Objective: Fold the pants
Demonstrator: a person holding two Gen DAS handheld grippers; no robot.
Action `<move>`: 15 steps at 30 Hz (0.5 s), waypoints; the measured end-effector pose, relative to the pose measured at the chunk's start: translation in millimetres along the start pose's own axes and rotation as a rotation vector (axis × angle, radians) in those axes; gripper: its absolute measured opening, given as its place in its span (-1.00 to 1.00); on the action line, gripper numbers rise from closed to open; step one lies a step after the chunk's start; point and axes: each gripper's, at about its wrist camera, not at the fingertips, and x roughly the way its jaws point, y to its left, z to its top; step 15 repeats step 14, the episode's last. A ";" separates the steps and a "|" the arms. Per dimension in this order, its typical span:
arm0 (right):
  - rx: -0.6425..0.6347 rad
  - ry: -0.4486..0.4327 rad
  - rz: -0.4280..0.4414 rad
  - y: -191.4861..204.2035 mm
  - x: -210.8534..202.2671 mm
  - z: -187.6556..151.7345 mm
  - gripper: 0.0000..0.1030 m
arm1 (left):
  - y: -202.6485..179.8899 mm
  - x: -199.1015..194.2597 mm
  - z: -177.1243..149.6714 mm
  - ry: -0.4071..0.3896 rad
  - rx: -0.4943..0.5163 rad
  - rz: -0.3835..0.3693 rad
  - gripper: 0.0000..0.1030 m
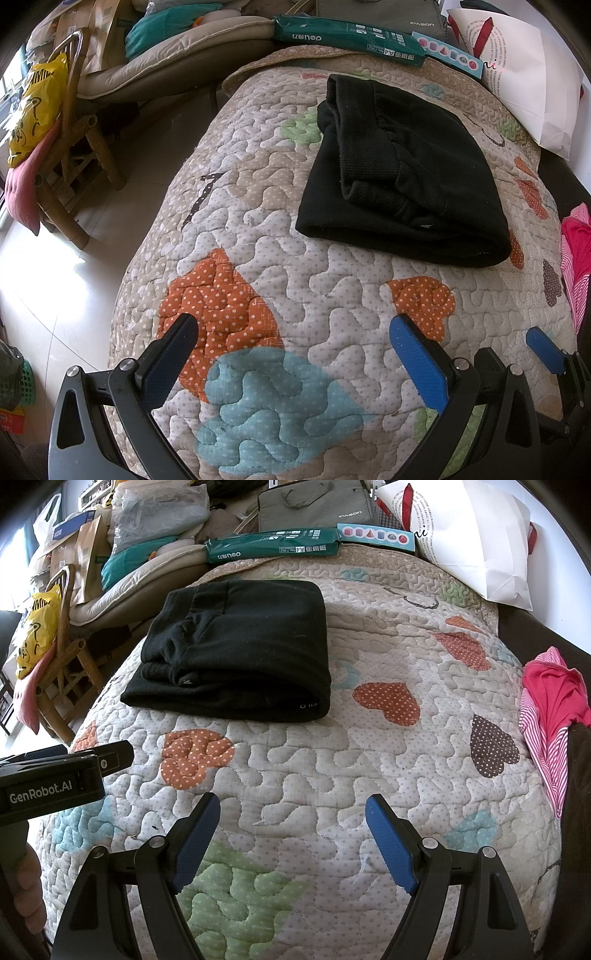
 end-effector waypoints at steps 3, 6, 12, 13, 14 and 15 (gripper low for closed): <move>0.000 0.000 0.000 0.2 -0.1 0.3 0.66 | -0.6 0.2 0.2 0.001 0.001 0.000 1.00; 0.000 -0.001 0.000 0.2 0.0 0.4 0.66 | -0.7 0.1 0.3 -0.001 0.001 0.001 1.00; 0.000 -0.002 0.001 0.6 -0.6 0.3 0.66 | -3.2 -2.5 -1.0 -0.029 0.020 0.009 1.00; 0.000 -0.001 0.000 0.8 -0.6 0.6 0.66 | -4.0 -3.6 -1.4 -0.038 0.025 0.013 1.00; 0.000 -0.002 0.000 0.8 -0.6 0.7 0.66 | -4.2 -4.4 -1.8 -0.046 0.028 0.017 1.00; 0.000 -0.002 0.000 0.8 -0.6 0.7 0.66 | -4.2 -4.4 -1.8 -0.046 0.028 0.017 1.00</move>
